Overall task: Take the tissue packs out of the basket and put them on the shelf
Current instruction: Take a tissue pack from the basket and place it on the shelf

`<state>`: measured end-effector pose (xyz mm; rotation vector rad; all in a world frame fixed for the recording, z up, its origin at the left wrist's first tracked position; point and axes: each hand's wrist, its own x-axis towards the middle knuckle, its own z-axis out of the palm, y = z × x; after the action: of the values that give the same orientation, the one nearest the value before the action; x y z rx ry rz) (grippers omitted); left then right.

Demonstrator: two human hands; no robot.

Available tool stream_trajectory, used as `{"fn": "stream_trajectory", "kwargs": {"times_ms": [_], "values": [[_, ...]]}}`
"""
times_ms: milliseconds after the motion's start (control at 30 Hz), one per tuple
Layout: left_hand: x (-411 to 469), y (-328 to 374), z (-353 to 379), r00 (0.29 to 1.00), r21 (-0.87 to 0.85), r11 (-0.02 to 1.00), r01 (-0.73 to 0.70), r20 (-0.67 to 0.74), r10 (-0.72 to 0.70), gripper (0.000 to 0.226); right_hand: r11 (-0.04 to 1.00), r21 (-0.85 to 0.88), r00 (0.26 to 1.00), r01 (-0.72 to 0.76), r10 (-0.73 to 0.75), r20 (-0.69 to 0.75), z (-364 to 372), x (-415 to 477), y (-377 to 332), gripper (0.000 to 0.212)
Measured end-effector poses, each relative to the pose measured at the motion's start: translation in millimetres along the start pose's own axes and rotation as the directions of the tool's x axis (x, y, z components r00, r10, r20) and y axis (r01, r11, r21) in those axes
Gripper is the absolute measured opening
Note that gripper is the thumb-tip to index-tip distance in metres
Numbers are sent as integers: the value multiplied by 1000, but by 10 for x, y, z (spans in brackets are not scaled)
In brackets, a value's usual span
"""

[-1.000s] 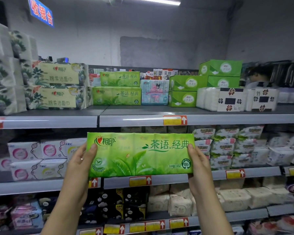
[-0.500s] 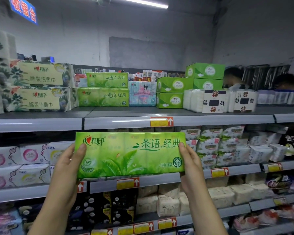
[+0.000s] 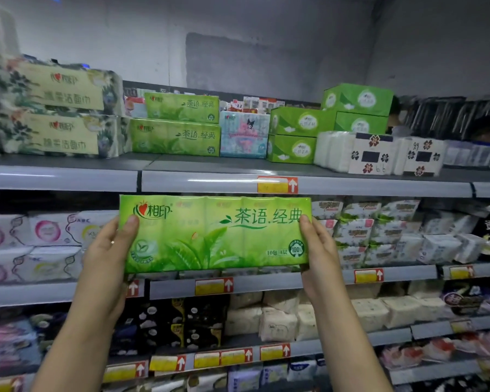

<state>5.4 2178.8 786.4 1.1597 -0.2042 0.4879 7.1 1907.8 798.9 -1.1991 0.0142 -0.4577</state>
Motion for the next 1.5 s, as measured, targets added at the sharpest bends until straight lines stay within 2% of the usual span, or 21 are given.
{"fn": "stream_trajectory", "kwargs": {"times_ms": [133, 267, 367, 433, 500, 533, 633, 667, 767, 800, 833, 967, 1233, 1267, 1367, 1500], "values": [[192, 58, -156, 999, 31, 999, -30, 12, 29, 60, 1000, 15, 1000, 12, -12, -1, 219, 51, 90, 28], [443, 132, -319, 999, 44, 998, -37, 30, 36, 45, 1000, 14, 1000, 8, -8, -3, 481, 139, 150, 13], [641, 184, -450, 996, 54, 995, -81, 45, 78, 62, 999, 21, 999, 41, -41, -2, 679, 213, 239, 6], [763, 224, -531, 995, 59, 994, -87, 62, 84, 62, 997, 23, 998, 70, -70, 6, 786, 243, 292, 20], [865, 240, -606, 995, 62, 995, -74, 72, 70, 45, 996, 34, 997, 81, -82, 15, 907, 240, 321, 41], [906, 251, -637, 996, 61, 996, -72, 62, 68, 37, 996, 25, 996, 89, -89, 10, 948, 234, 331, 45], [1021, 253, -711, 997, 55, 996, -67, 35, 65, 39, 992, -16, 992, 122, -122, 18, 1029, 283, 391, 32], [1047, 264, -722, 998, 57, 996, -63, 32, 61, 35, 989, -46, 990, 139, -137, 43, 1056, 293, 378, 35], [1135, 258, -728, 996, 84, 993, -82, 46, 78, 16, 967, -147, 969, 208, -184, 162, 1089, 357, 340, 89], [1156, 269, -715, 995, 87, 992, -87, 45, 84, 15, 957, -179, 963, 230, -197, 184, 1098, 388, 310, 98], [1194, 264, -716, 994, 89, 991, -98, 50, 94, 15, 948, -200, 957, 248, -207, 201, 1100, 441, 277, 100], [1343, 296, -681, 992, 112, 987, -118, 64, 111, 16, 929, -212, 924, 305, -234, 302, 1109, 698, 91, 71], [1865, 511, -531, 965, 191, 960, -204, 203, 165, 18, 920, -170, 896, 354, -282, 342, 1335, 1220, -241, 62], [1936, 512, -511, 965, 200, 958, -204, 208, 162, 18, 921, -166, 898, 352, -283, 336, 1355, 1292, -250, 66], [2130, 506, -472, 967, 265, 944, -199, 208, 146, 19, 878, -278, 895, 390, -291, 337, 1430, 1485, -279, 99], [2392, 525, -364, 966, 362, 908, -211, 218, 138, 16, 768, -433, 867, 471, -314, 386, 1484, 1747, -318, 108]]}}
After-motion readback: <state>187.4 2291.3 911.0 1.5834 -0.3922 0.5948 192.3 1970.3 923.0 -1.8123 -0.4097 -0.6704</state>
